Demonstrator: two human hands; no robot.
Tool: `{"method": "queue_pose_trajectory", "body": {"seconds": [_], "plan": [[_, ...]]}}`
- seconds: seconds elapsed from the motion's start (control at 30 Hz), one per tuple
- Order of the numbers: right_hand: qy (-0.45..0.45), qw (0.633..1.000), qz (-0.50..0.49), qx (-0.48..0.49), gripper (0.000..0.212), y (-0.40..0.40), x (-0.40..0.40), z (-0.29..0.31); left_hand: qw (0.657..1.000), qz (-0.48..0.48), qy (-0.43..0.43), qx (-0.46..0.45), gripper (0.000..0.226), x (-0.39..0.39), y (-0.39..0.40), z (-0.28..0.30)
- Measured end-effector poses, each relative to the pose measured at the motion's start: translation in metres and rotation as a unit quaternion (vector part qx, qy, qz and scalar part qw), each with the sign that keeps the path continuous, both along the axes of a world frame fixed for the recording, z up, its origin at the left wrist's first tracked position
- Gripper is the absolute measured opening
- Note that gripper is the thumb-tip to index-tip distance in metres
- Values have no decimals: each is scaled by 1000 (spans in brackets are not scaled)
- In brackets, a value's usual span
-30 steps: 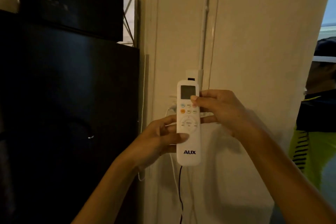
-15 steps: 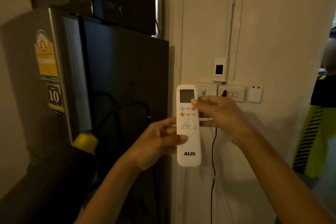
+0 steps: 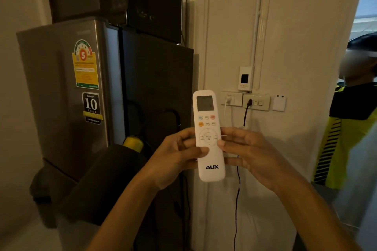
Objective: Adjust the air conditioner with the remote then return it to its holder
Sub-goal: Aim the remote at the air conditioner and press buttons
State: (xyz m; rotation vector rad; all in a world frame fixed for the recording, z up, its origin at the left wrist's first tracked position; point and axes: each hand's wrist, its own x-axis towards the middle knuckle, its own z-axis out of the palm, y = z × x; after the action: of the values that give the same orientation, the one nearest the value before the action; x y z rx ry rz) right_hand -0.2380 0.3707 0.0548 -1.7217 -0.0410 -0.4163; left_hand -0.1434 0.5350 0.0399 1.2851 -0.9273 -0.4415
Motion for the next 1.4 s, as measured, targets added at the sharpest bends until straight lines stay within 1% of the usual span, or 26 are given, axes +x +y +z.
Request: {"method": "queue_pose_trajectory", "body": {"seconds": [0.2,0.37,0.57,0.73,0.9,1.03,1.17,1.4], "plan": [[-13,999,40,-7,39,-2,0,10,1000,-7,-4,-9,38,-6,4,17],[-38,997,62,-6,37,-3,5,25,1000,2,-19,-6,40,-6,4,35],[-69,994,76,-33,37,0,15,50,999,21,-48,-14,44,-4,11,62],[-101,991,74,-39,44,9,23,76,996,30,-83,-22,49,-1,19,91],[-144,986,71,-46,37,17,30,92,993,44,-108,-30,44,2,24,112],[-165,984,53,-50,36,23,36,98,991,52,-121,-37,42,6,25,120],[-173,983,43,-53,39,24,42,111,989,52,-128,-42,42,13,25,132],[-162,985,41,-45,47,20,57,153,987,56,-143,-42,40,30,22,173]]}}
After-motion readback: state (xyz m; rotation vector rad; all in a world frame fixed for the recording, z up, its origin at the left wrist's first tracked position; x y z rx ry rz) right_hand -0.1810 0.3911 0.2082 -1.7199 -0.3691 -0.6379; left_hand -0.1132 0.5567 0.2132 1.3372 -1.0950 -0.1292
